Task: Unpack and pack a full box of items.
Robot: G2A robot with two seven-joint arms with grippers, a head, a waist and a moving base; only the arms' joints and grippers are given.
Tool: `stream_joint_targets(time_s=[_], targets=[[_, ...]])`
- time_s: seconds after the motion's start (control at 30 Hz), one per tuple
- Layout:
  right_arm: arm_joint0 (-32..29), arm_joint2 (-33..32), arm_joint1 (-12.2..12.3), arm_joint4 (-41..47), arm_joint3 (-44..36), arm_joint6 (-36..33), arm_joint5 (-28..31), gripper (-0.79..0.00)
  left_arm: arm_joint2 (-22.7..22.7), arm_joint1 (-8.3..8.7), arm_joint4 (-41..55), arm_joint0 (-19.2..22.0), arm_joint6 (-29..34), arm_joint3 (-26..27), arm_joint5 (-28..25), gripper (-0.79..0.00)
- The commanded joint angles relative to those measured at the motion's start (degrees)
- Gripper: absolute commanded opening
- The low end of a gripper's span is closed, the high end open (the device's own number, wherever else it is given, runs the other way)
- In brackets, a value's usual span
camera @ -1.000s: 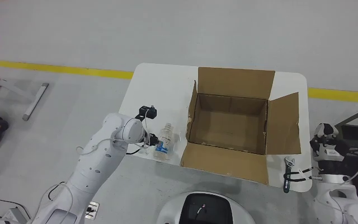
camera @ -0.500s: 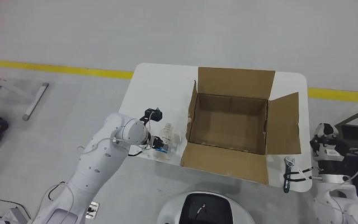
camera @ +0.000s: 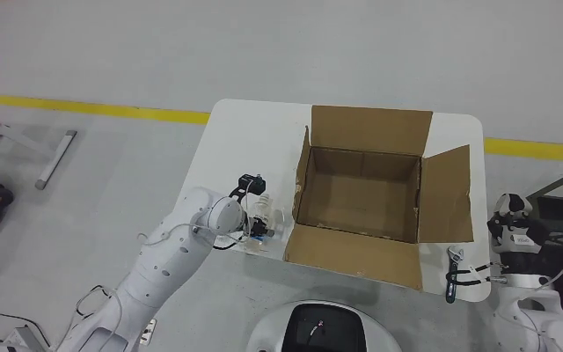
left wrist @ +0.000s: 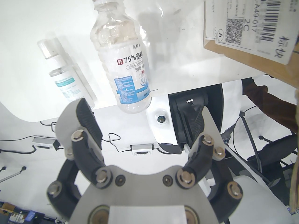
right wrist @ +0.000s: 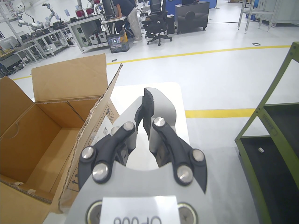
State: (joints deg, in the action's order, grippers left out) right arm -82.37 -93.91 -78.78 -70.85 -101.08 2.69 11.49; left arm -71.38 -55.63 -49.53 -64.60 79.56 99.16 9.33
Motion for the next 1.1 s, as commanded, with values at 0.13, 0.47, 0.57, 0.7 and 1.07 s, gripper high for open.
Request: stream_joint_targets(time_s=[0.13,0.47,0.57,0.7,1.07], targets=[[0.0,0.0,0.0,0.0,0.0,0.0,0.0,-0.785,4.5,-1.0,-1.8,1.4,-5.3,-5.6,1.4,0.0],[0.0,0.0,0.0,0.0,0.0,0.0,0.0,-0.785,6.4,-1.85,-2.9,3.6,-8.5,-11.2,1.6,-0.055],[0.0,0.0,0.0,0.0,0.0,0.0,0.0,-0.785,6.7,-2.04,-2.7,4.0,-8.7,-12.0,1.5,-0.117],[0.0,0.0,0.0,0.0,0.0,0.0,0.0,-0.785,7.5,-2.33,-2.8,4.2,-9.3,-13.3,1.3,-0.166],[0.0,0.0,0.0,0.0,0.0,0.0,0.0,-0.785,8.6,-3.05,-2.7,5.7,-10.2,-16.5,0.9,-0.499]])
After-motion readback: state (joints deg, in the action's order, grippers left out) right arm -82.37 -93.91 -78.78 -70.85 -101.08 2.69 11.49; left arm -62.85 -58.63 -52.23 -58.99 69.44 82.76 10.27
